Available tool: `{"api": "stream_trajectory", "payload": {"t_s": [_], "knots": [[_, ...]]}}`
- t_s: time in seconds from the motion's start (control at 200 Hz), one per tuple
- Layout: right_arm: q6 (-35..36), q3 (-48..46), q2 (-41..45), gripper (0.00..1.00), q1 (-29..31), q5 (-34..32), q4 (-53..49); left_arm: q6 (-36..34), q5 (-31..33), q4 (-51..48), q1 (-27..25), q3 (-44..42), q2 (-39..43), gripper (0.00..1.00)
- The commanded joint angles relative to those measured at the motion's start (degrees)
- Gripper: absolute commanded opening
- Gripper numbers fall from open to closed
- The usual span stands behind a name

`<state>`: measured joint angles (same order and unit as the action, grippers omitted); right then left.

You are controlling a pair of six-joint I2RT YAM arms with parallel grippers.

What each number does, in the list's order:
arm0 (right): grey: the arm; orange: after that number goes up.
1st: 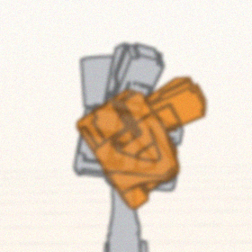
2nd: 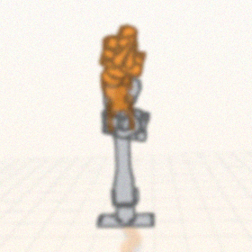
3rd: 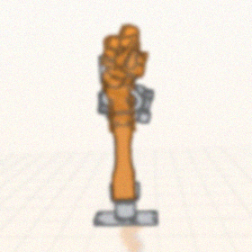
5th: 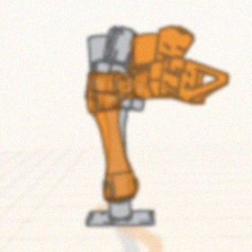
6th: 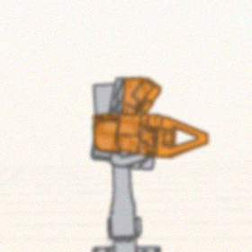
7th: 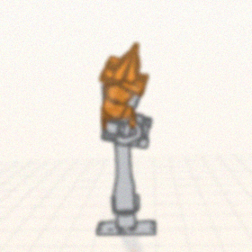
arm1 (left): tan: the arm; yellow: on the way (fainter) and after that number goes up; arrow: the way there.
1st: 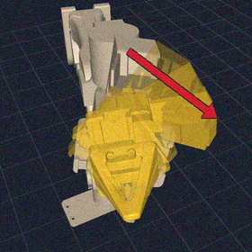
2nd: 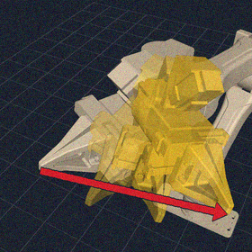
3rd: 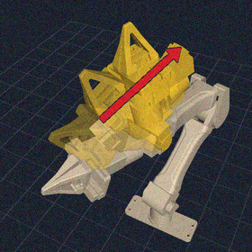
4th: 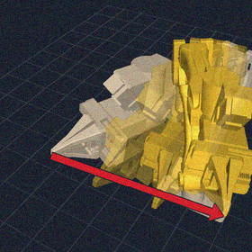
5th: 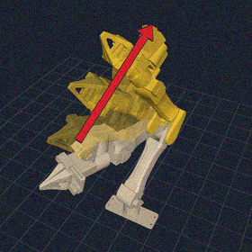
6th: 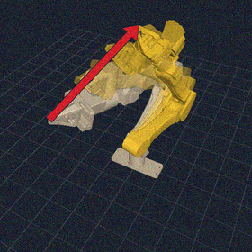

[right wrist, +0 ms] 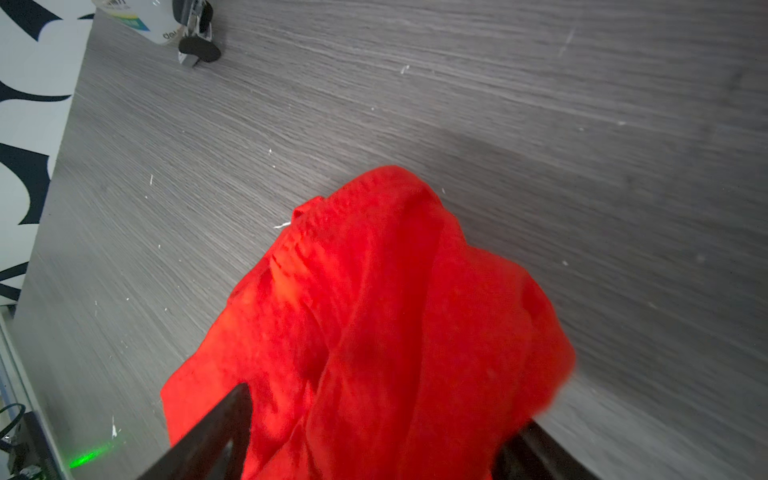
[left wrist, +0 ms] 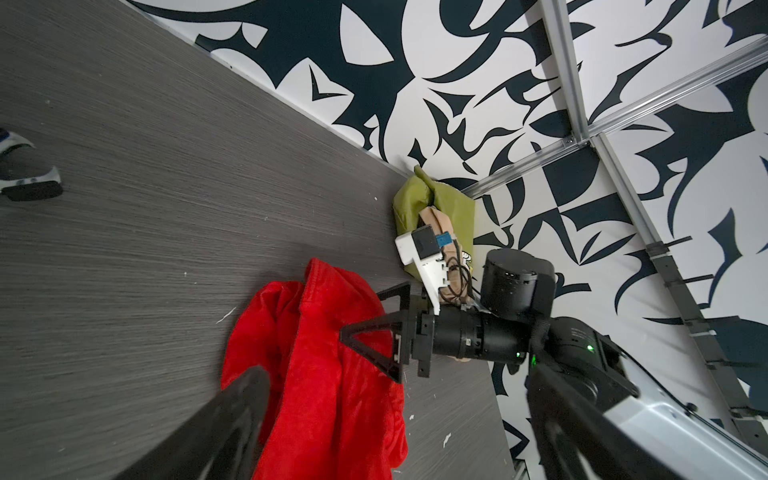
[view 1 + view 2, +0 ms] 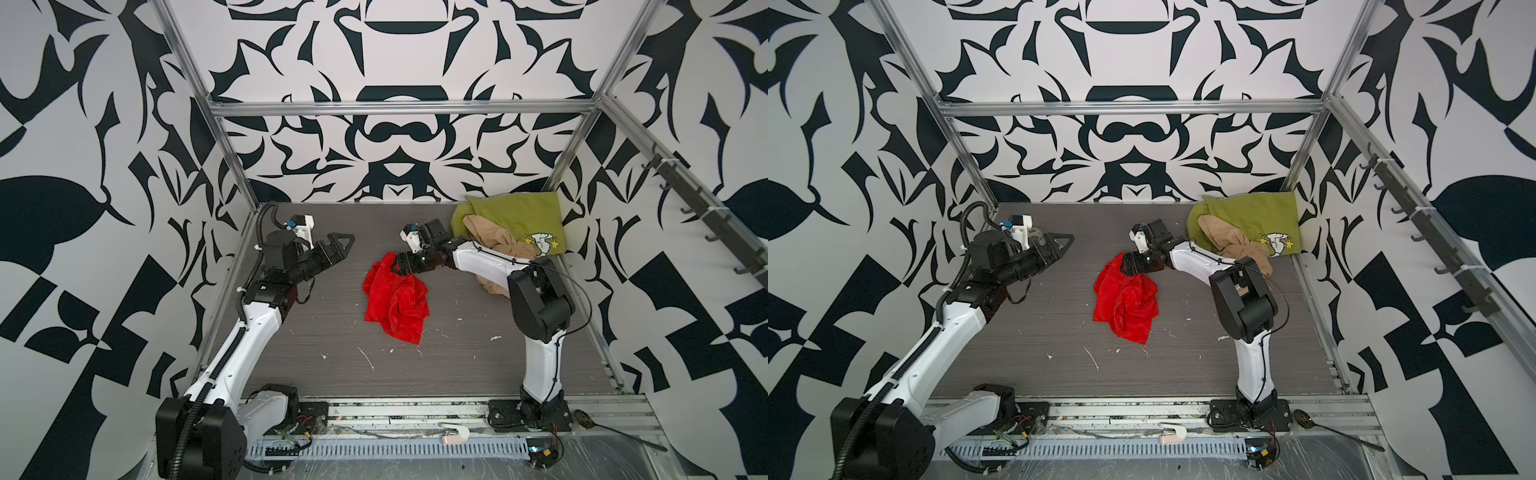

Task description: Pick out a specific cloth from the pile

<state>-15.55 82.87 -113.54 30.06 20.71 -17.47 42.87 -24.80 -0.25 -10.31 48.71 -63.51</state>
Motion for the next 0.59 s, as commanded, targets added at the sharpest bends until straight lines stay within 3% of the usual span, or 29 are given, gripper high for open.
{"api": "stream_trajectory", "payload": {"t_s": [0.0,0.235,0.355,0.52,0.59], "knots": [[-1.91,1.26,5.23,0.87,-0.13,-2.69,-1.19,-1.38,0.89,2.08,-0.26,-1.22,-0.85,0.99],[-1.88,-5.88,12.91,0.86,-0.01,-8.62,2.04,-5.33,3.60,0.41,-0.22,-2.90,0.39,0.99],[2.09,-19.52,21.26,0.84,0.13,-17.18,17.41,-8.79,7.27,0.57,-0.25,-6.46,3.55,0.99],[10.31,-39.69,28.05,0.85,-0.27,-28.06,44.55,-10.64,24.89,7.84,-0.33,-17.22,7.23,0.99],[13.18,-45.07,30.57,0.86,-0.27,-32.30,51.29,-9.40,31.52,5.10,-0.39,-17.61,7.39,1.00]]}}
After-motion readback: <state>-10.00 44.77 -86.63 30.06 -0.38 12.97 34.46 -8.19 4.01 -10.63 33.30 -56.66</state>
